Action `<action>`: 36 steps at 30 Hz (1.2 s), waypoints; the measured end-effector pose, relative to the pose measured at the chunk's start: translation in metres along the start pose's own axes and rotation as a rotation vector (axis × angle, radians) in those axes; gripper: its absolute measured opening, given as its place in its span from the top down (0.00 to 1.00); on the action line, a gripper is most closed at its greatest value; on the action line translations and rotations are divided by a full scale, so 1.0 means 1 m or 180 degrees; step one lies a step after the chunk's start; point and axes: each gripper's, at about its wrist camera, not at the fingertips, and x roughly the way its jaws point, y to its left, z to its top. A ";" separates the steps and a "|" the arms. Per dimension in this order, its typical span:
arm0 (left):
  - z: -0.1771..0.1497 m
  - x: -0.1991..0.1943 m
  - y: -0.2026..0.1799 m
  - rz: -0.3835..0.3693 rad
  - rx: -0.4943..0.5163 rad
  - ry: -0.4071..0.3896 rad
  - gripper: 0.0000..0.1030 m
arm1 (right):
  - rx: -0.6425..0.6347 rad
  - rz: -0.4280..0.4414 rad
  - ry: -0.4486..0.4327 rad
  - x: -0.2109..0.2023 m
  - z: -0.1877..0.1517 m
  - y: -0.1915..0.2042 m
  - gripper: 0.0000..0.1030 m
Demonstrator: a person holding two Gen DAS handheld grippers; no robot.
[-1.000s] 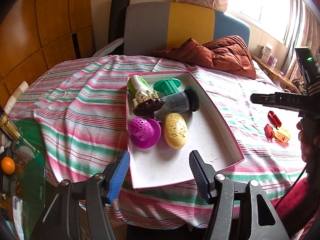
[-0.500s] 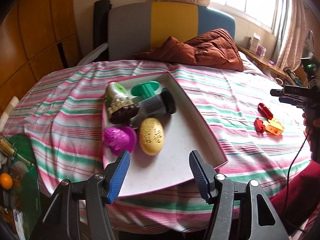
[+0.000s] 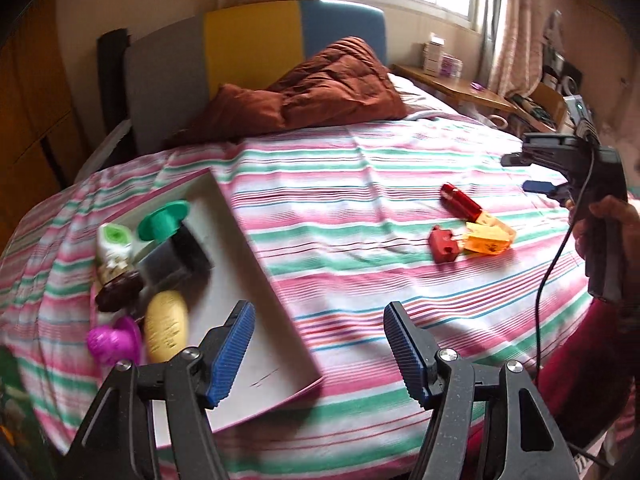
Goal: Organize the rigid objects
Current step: 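Move both grippers back toward the remaining toys, then grasp the red K puzzle piece with the left gripper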
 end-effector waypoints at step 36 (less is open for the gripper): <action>0.044 0.132 -0.100 -0.0568 0.0402 0.0437 0.68 | -0.0135 0.0032 0.0358 0.023 -0.005 0.007 0.42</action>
